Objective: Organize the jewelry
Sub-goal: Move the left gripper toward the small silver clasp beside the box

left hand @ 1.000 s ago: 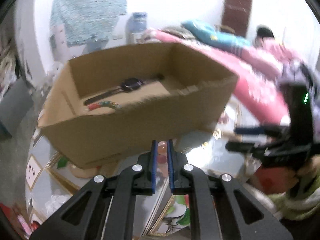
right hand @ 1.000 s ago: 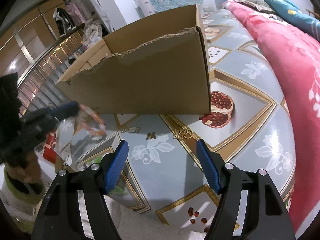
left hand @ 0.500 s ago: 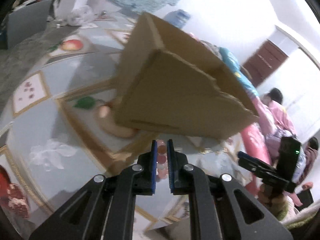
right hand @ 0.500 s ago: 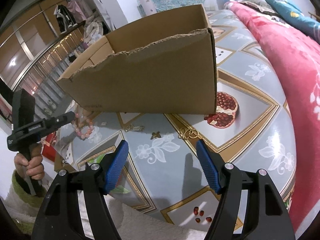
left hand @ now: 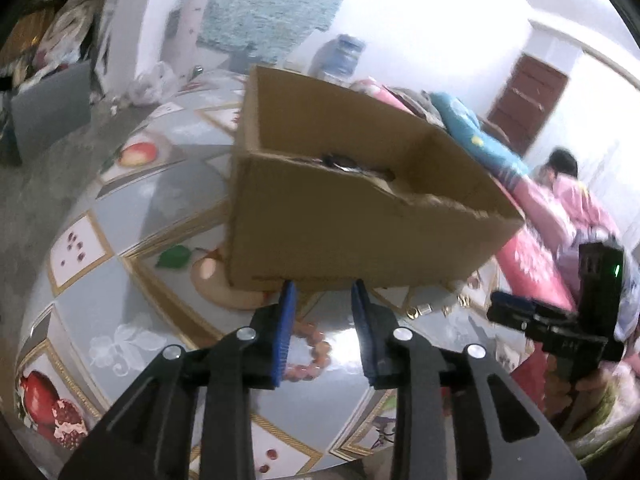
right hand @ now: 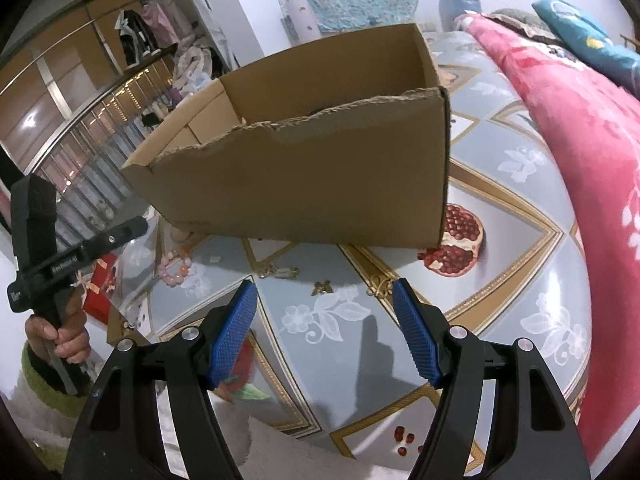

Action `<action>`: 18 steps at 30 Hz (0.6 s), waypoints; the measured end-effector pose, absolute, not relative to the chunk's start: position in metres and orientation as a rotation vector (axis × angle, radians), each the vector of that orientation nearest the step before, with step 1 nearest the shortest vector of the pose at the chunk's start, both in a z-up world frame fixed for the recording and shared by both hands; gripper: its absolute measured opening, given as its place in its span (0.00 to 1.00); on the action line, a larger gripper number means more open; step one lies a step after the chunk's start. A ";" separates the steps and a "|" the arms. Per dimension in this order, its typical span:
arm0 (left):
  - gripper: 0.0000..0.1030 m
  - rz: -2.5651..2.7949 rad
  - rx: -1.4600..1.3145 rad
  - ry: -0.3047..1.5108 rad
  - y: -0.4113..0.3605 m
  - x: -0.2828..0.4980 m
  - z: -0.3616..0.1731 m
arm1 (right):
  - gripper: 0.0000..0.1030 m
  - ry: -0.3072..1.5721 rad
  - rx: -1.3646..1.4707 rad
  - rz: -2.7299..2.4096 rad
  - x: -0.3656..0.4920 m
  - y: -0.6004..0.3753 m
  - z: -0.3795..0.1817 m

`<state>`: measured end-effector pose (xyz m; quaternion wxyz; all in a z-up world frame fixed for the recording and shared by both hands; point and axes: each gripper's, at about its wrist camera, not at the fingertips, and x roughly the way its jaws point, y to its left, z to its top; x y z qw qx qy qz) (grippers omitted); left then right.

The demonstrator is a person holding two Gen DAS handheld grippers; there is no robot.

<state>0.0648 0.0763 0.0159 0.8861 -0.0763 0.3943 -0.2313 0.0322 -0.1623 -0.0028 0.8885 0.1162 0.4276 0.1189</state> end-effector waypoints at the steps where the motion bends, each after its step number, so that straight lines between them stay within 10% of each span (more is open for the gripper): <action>1: 0.27 -0.485 -0.125 0.823 0.068 0.064 0.014 | 0.63 0.891 0.242 0.249 0.032 -0.162 -0.004; 18: 0.27 -0.425 0.218 0.902 -0.010 0.075 -0.024 | 0.62 0.918 0.259 0.260 0.035 -0.154 -0.015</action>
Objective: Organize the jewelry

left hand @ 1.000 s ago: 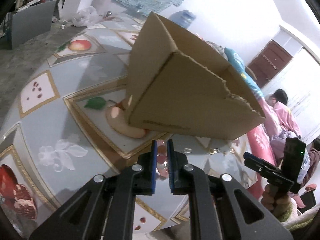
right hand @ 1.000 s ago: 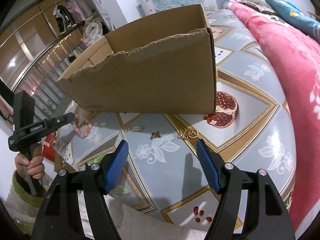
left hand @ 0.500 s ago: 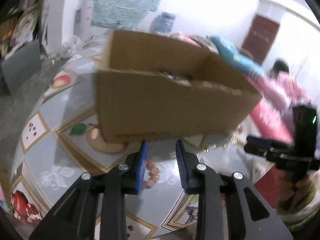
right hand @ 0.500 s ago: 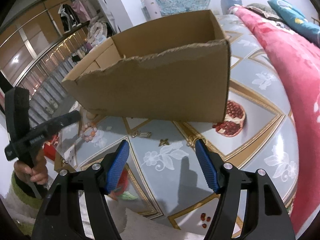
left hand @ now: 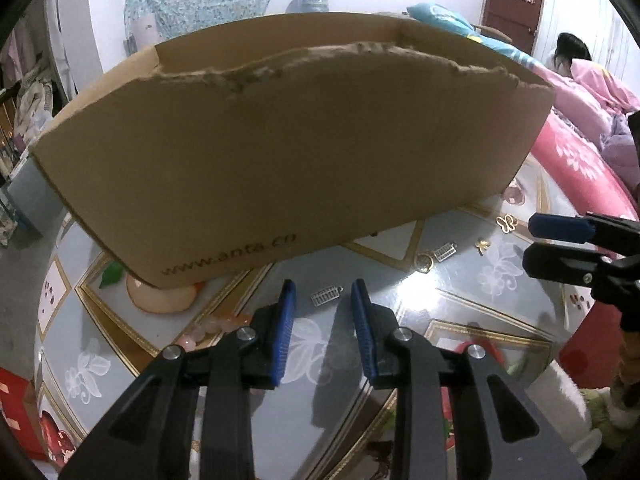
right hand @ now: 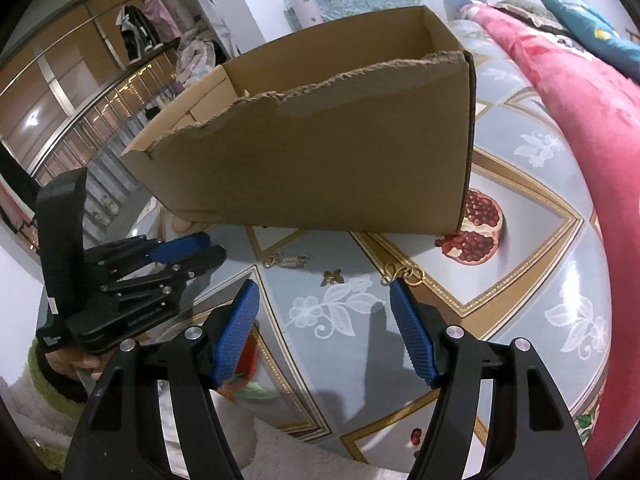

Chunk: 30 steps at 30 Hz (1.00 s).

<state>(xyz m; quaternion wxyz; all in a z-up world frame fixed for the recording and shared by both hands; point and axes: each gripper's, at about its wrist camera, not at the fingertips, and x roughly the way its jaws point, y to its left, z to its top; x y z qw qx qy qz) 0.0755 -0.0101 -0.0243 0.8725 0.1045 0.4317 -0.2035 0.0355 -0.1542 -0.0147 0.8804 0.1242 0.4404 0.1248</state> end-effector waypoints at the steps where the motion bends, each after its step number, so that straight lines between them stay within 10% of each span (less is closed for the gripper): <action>1: 0.27 -0.423 0.225 0.900 -0.013 0.076 -0.025 | 0.62 0.919 0.260 0.260 0.036 -0.154 -0.015; 30: 0.04 -0.457 0.233 0.869 -0.023 0.061 -0.025 | 0.60 0.897 0.222 0.245 0.026 -0.160 -0.010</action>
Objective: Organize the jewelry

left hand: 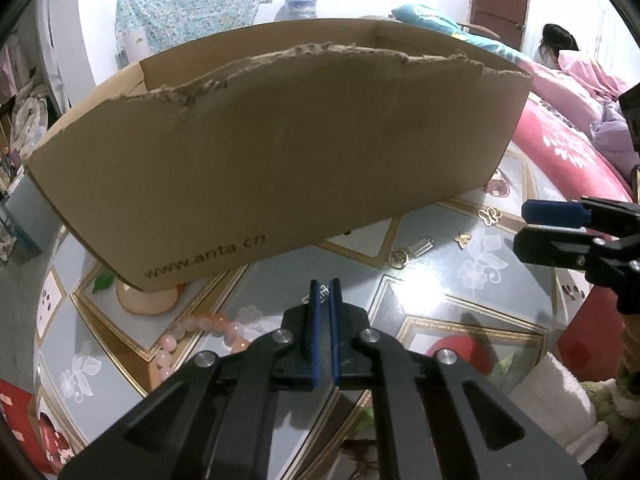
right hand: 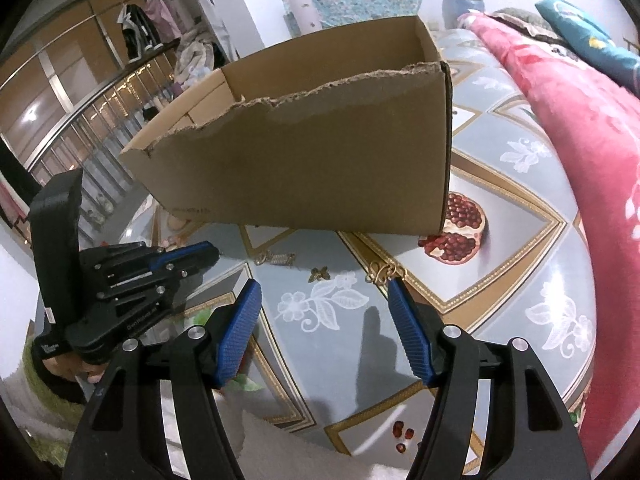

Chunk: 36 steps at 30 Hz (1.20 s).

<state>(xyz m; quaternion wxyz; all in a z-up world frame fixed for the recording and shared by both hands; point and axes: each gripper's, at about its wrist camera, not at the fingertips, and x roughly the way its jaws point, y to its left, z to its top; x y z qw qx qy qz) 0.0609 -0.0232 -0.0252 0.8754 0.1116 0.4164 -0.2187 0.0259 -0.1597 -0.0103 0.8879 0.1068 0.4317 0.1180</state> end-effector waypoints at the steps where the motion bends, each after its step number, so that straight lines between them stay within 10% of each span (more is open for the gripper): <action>1: 0.04 -0.461 0.225 0.872 -0.022 0.060 -0.025 | 0.60 0.898 0.220 0.245 0.025 -0.159 -0.010; 36: 0.20 -0.618 0.157 0.912 -0.010 0.060 -0.020 | 0.55 0.912 0.203 0.290 0.034 -0.148 -0.016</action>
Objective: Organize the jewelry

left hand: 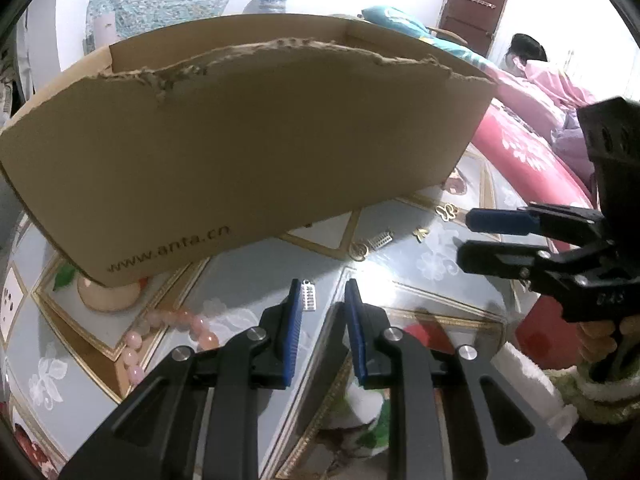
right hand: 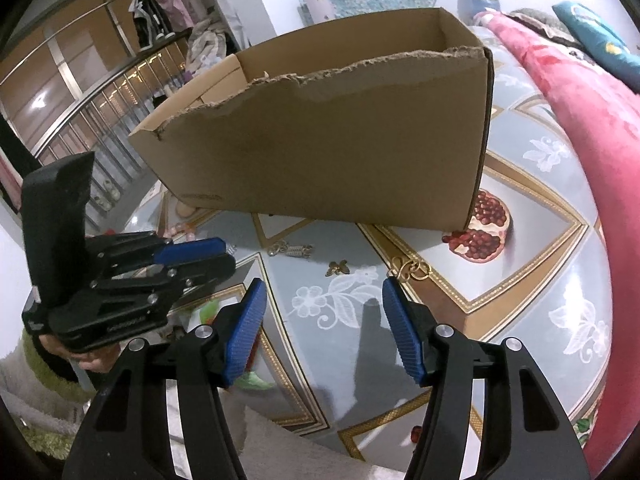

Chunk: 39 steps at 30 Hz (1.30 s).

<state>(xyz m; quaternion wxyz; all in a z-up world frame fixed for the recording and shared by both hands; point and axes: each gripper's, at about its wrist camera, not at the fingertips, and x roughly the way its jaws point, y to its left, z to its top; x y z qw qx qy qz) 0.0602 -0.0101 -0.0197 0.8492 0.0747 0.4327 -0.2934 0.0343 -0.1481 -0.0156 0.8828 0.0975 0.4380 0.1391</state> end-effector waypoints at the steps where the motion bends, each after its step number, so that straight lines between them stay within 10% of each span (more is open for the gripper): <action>1: 0.20 -0.610 0.160 0.912 -0.010 0.059 -0.020 | 0.55 0.912 0.204 0.292 0.035 -0.148 -0.016; 39: 0.04 -0.501 0.100 0.885 0.005 0.072 0.001 | 0.40 0.880 0.131 0.276 0.036 -0.138 -0.014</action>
